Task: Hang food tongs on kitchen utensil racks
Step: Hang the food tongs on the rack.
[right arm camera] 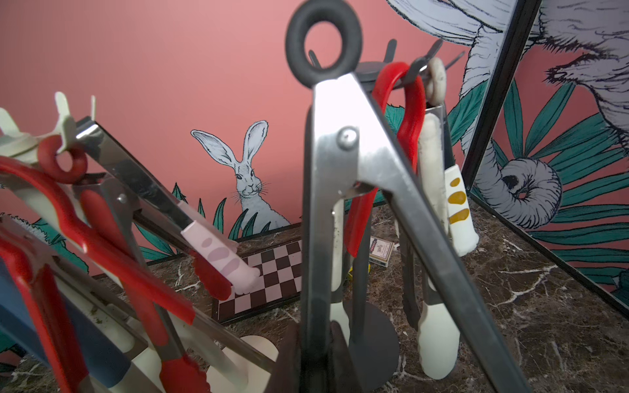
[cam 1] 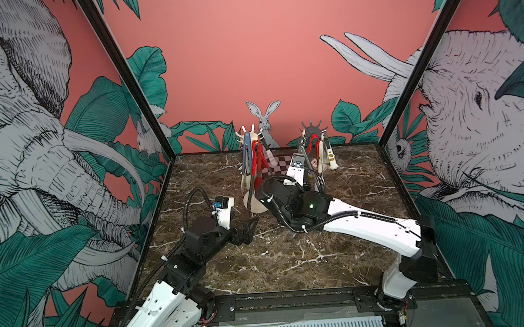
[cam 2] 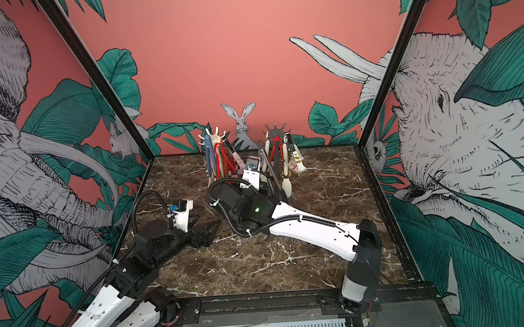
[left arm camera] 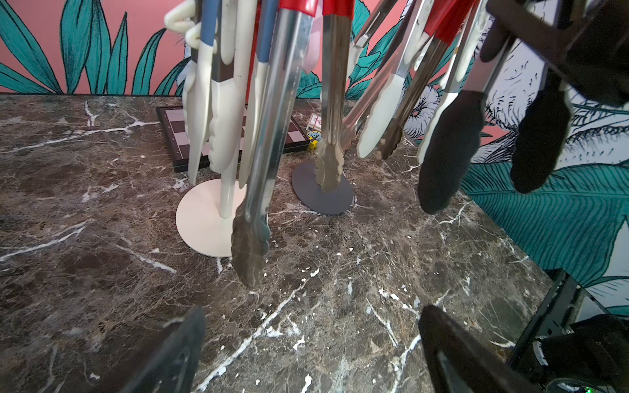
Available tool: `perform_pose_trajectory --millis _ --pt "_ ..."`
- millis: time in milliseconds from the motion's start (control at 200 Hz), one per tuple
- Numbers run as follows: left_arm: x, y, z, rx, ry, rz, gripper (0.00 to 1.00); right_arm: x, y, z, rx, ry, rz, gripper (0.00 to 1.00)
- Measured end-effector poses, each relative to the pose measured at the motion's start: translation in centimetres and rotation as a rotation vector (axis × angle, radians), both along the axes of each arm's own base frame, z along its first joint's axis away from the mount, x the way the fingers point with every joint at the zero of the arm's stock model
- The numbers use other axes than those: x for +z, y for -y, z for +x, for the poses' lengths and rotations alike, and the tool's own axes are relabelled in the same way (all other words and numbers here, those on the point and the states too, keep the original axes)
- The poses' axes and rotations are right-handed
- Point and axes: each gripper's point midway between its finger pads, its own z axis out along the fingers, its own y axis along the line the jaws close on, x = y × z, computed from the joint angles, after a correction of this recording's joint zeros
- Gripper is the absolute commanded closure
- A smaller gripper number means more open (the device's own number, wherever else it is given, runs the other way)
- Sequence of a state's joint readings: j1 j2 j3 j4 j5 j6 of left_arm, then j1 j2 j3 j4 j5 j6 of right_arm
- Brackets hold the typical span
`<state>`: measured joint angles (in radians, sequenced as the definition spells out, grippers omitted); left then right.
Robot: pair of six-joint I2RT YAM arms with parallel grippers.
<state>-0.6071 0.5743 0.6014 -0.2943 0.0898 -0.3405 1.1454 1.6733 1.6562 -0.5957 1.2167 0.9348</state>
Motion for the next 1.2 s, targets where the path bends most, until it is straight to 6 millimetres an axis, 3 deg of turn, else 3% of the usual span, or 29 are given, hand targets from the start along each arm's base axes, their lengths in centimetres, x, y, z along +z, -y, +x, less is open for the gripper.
perform_pose_trajectory --millis 670,1200 --pt "-0.3 0.1 0.1 0.002 -0.015 0.002 0.01 -0.5 2.2 1.9 -0.051 -0.013 0.023 1.0" --pt "-0.5 0.2 0.2 0.002 -0.021 0.006 0.01 -0.6 1.6 2.4 -0.018 -0.029 0.053 1.0"
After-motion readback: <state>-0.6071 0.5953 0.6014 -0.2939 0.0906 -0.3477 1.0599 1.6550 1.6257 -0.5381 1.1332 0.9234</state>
